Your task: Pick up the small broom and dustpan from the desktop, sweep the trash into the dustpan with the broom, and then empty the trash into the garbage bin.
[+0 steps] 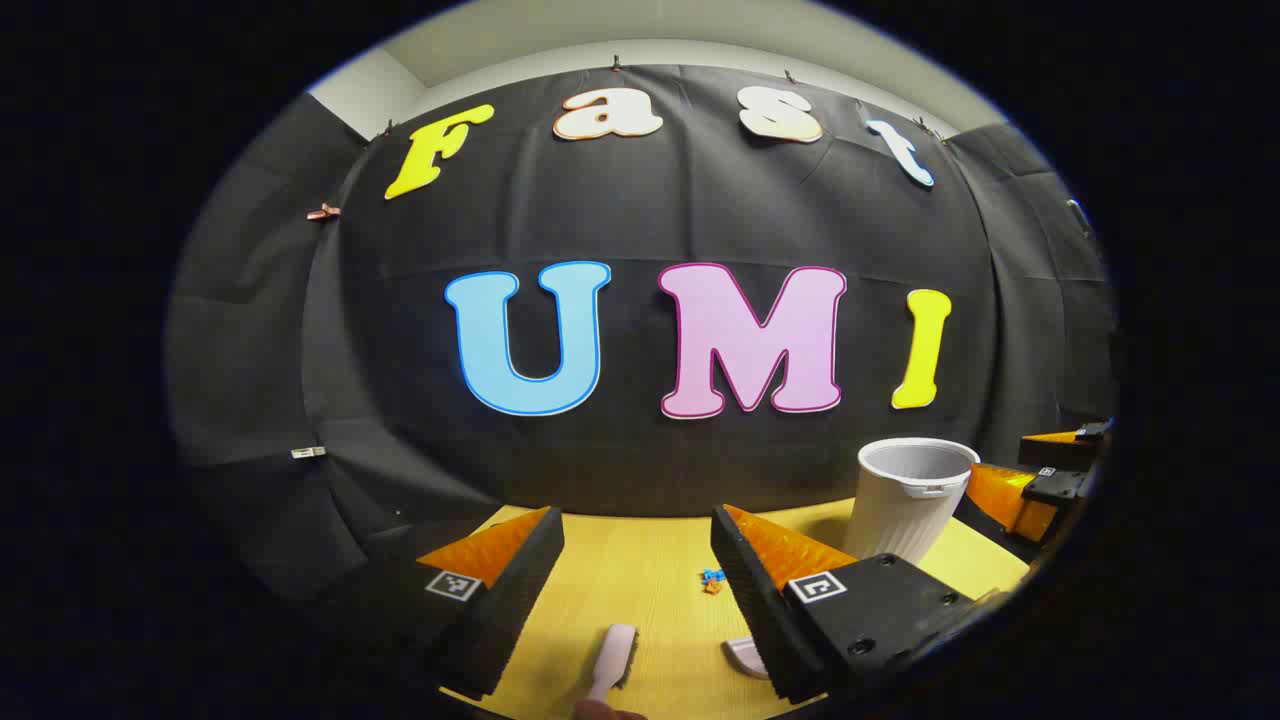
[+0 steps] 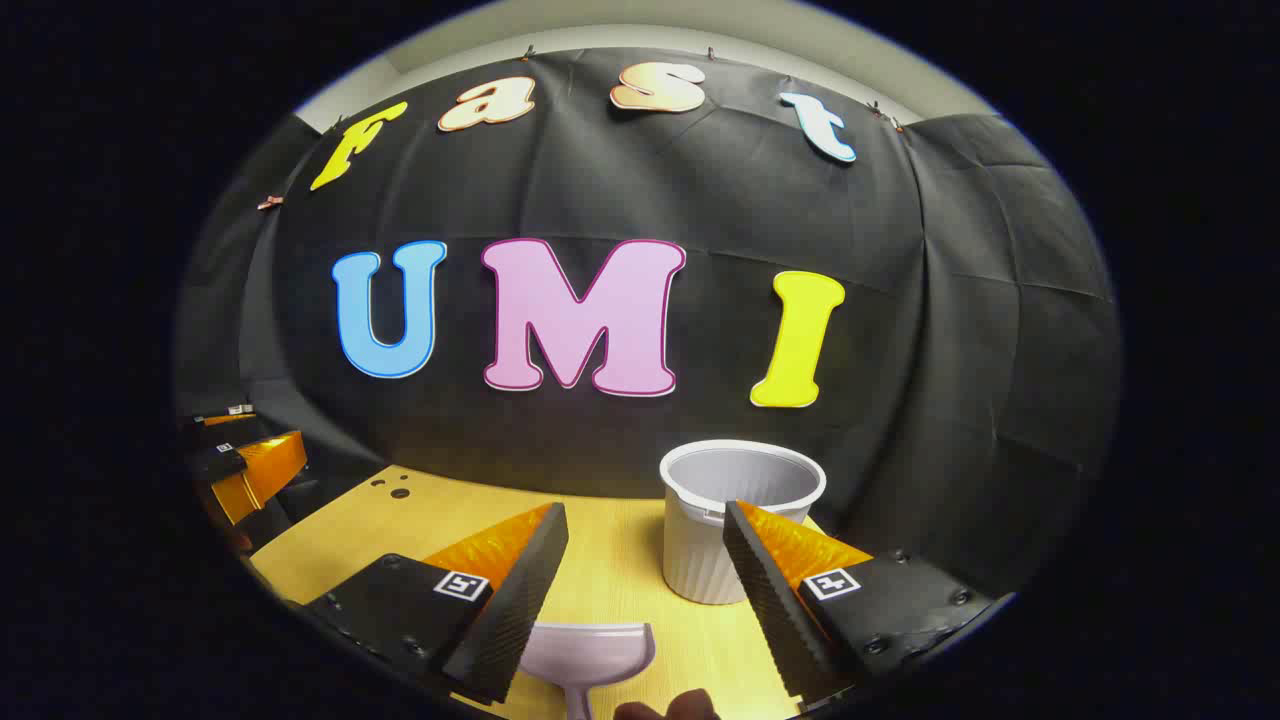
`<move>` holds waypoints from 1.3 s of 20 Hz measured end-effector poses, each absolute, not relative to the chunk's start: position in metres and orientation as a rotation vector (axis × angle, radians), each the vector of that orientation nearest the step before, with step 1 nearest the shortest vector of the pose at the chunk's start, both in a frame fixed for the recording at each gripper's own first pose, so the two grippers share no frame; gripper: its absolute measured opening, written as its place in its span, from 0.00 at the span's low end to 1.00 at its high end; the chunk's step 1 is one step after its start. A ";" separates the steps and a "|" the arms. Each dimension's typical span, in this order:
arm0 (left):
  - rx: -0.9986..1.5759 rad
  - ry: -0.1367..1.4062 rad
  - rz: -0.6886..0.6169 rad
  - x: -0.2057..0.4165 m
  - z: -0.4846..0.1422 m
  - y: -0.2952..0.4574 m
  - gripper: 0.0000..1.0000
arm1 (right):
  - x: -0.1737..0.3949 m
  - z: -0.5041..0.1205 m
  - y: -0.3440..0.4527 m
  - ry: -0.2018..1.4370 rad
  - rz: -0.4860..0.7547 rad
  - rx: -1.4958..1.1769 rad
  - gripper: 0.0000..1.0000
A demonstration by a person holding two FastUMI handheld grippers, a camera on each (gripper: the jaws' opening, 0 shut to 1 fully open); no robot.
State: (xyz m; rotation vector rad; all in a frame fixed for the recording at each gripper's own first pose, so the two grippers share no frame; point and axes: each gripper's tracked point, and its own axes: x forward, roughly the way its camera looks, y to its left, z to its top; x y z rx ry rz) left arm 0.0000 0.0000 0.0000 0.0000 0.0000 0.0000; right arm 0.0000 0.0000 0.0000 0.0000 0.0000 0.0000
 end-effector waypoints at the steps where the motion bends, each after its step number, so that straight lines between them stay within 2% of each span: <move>1: 0.005 -0.002 0.001 0.001 -0.001 0.001 0.95 | -0.001 -0.001 0.002 0.005 0.003 0.003 0.98; 26: 0.026 0.009 -0.023 0.007 -0.005 0.001 0.95 | -0.003 -0.033 0.017 0.097 0.048 -0.012 0.98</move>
